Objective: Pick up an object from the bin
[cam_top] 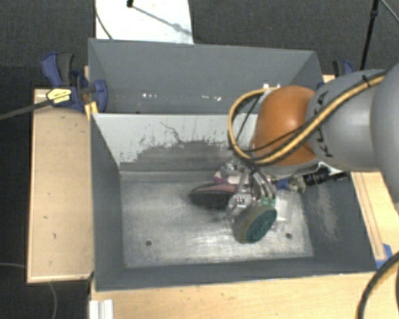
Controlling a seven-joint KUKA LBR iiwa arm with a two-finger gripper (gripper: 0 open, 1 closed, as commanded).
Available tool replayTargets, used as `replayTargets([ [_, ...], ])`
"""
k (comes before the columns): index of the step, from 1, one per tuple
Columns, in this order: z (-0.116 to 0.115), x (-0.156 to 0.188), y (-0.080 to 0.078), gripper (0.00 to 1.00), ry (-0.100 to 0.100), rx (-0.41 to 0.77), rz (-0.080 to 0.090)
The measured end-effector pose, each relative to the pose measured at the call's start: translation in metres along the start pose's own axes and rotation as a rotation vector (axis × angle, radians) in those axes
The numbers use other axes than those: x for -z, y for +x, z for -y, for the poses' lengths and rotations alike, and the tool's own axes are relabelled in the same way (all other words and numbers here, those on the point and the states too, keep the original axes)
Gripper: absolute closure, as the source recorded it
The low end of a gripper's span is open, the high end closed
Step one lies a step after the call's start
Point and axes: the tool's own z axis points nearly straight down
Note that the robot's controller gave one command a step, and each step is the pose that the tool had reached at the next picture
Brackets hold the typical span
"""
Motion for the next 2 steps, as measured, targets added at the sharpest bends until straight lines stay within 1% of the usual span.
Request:
replayTargets([
  [1, 0.000, -0.001, 0.001, 1.00, 0.000, -0.001, -0.004],
  [2, 0.000, 0.115, -0.006, 1.00, 0.002, 0.002, -0.013],
])
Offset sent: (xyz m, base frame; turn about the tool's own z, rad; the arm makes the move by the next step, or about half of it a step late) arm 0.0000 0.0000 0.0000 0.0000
